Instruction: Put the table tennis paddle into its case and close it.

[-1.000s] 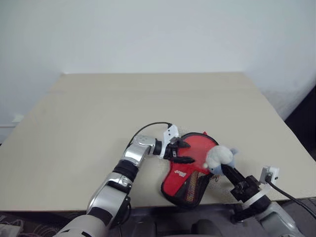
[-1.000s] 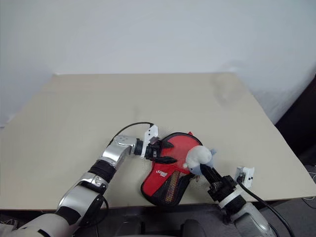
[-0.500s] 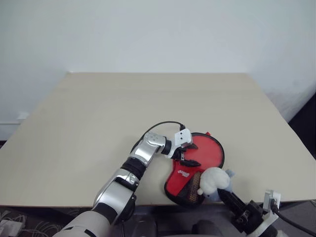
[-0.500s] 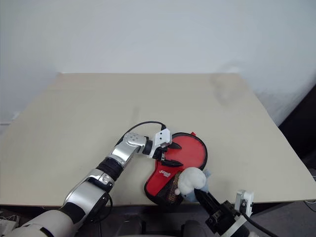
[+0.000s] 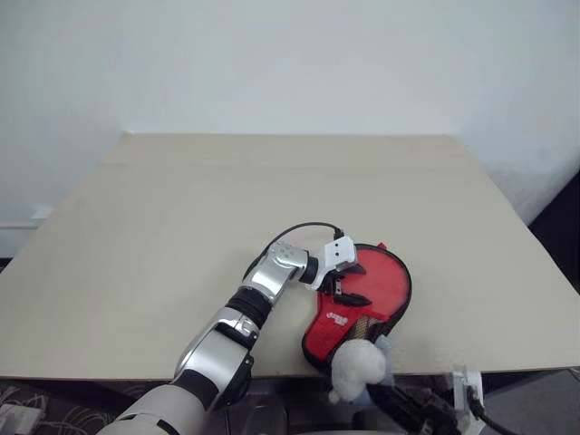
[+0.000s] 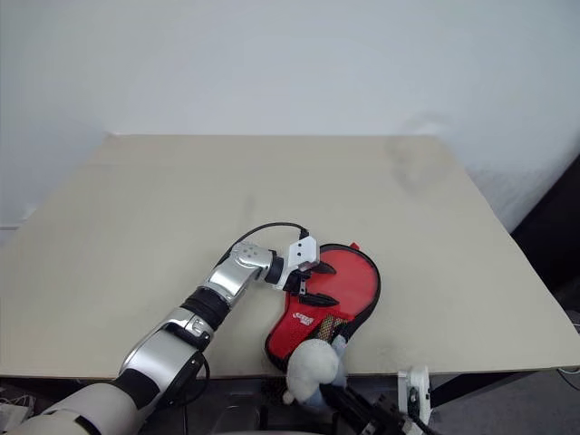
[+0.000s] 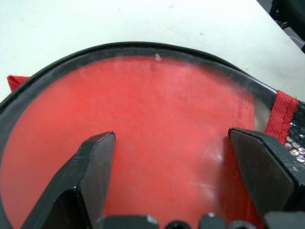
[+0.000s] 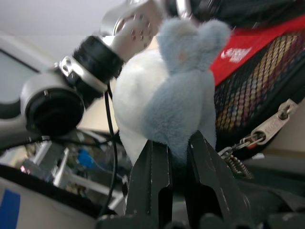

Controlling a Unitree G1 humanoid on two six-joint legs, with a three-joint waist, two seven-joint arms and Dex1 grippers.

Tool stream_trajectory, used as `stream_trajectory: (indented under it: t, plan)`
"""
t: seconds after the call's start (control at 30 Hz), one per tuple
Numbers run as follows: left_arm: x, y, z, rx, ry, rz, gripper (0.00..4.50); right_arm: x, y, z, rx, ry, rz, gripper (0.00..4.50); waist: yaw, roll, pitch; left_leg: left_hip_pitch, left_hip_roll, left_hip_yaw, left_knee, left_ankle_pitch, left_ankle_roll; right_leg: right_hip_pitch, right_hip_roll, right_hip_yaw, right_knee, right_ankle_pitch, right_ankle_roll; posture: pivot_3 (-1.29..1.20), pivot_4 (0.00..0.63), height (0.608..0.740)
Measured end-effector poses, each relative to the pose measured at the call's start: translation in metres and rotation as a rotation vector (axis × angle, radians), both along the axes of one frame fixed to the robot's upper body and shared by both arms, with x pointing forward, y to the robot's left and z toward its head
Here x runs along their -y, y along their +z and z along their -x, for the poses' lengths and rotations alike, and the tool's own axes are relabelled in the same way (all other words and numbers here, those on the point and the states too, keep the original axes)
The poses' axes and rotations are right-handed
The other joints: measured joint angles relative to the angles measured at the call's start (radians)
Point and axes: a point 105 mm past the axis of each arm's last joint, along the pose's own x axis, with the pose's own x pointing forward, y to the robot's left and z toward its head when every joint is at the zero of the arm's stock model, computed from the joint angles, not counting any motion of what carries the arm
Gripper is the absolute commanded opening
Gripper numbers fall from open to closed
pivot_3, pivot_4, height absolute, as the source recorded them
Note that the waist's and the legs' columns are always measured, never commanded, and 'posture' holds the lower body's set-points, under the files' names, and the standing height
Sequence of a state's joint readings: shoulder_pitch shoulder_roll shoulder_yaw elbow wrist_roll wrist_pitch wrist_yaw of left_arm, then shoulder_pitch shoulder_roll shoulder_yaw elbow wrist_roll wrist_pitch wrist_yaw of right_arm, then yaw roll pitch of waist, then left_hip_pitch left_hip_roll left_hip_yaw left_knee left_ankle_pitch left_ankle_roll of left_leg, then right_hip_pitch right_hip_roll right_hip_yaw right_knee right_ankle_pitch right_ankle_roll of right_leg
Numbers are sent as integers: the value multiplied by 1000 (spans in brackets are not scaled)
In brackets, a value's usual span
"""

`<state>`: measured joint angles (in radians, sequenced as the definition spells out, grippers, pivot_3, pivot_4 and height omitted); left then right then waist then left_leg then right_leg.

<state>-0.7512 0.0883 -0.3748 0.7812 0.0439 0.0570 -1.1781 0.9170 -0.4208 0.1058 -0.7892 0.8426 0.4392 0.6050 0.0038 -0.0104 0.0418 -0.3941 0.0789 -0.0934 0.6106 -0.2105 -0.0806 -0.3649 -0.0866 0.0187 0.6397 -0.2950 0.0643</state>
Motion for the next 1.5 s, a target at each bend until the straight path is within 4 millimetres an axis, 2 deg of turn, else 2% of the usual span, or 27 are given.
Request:
stream_trajectory:
  t: [0.37,0.5,0.6,0.77,0.8,1.07,1.3,1.37,1.4,1.43,1.5]
  plan:
    - [-1,0,0,-15,13,1,4052,3,20,-38,146,-35,6,6,-4,-3,-2,1,0,0,2,2,3,1,1,0,0,1,1,0,0,740]
    - [-3,1,2,-42,20,17,4052,7,13,-25,88,-56,1,1264,-4,-2,-2,0,0,0,1,1,5,1,1,1,0,0,1,0,0,740]
    - [-7,2,1,-88,50,35,4052,8,10,-18,63,-64,-4,2372,-8,-2,-2,1,0,1,2,1,5,1,1,2,0,0,1,0,0,740]
    - [-11,5,-2,-178,104,80,4052,6,18,-16,94,-50,-13,4228,-11,-2,-2,1,0,1,4,0,4,1,1,2,1,1,2,0,0,740]
    - [-11,6,-3,-189,112,86,4052,6,19,-16,99,-52,-14,4486,-11,-2,-2,1,0,1,4,0,4,1,1,2,1,1,2,0,0,740]
    - [-12,8,-4,-225,124,98,4052,10,23,-19,132,-77,-8,4486,-12,-2,-2,1,0,1,4,1,5,1,1,3,1,1,2,0,0,740]
    - [-16,8,-5,-237,135,106,4052,36,34,-28,201,-171,42,4486,-18,-2,-2,1,0,2,4,1,5,1,2,3,2,1,2,0,0,740]
    - [-22,9,-7,-249,152,113,4052,44,36,-45,250,-208,67,4486,-28,-3,-1,2,0,2,4,1,5,1,2,3,2,2,3,0,0,740]
    - [-25,11,-8,-264,164,125,4052,49,34,-66,278,-246,71,4486,-37,-7,1,2,0,2,5,1,6,1,3,4,2,5,3,0,0,740]
    - [-26,12,-8,-283,166,138,4052,54,30,-87,286,-285,72,4486,-42,-5,3,1,0,2,7,2,6,1,3,5,2,7,4,0,0,740]
    - [-24,14,-5,-323,153,157,4052,60,23,-108,262,-321,86,4486,-37,1,7,0,-1,2,9,3,8,0,2,6,2,8,4,0,0,740]
